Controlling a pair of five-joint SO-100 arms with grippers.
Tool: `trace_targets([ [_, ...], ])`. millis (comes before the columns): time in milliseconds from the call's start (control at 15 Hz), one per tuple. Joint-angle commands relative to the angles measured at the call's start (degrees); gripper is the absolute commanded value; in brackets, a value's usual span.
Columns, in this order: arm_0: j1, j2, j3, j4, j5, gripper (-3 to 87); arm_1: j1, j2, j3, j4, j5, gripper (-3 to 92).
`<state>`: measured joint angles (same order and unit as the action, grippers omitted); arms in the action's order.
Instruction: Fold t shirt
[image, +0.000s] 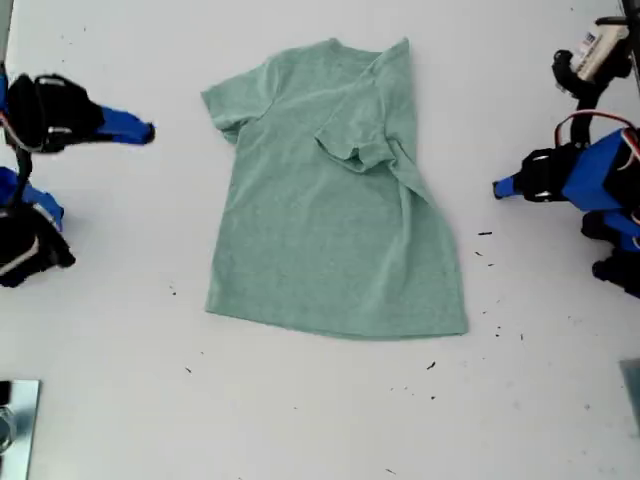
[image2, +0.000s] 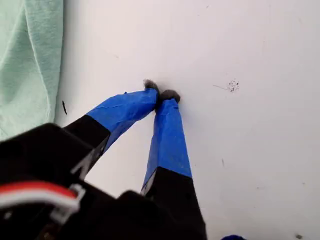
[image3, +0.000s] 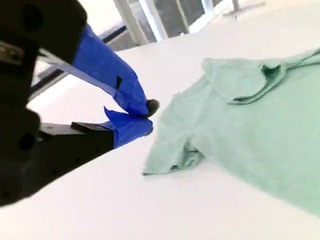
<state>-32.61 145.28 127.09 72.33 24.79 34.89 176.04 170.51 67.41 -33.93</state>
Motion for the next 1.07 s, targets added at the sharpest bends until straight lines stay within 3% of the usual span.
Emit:
trace_targets([
  [0,-10.63,-28.48,-32.70,5.36,15.47,-0.3,0.26,3.87,0.97,1.67,0.62,2.3],
  [200,-15.38,-52.73,-53.61,10.37,26.19,-0.3,0.26,12.66,2.90,5.54,0.79,2.3],
  [267,-16.52,-56.34,-55.63,11.16,26.54,2.6,0.26,12.66,2.90,5.62,0.97,2.3],
  [333,-17.58,-57.92,-55.28,11.43,26.81,11.5,0.18,12.66,2.90,5.62,0.97,2.3],
  [800,-21.01,-69.61,-45.53,-0.97,31.73,22.0,-0.44,12.74,2.90,5.62,0.70,2.3],
  [1000,-21.36,-74.88,-44.47,-4.83,33.57,21.4,-0.70,12.83,2.90,5.80,0.88,2.3],
])
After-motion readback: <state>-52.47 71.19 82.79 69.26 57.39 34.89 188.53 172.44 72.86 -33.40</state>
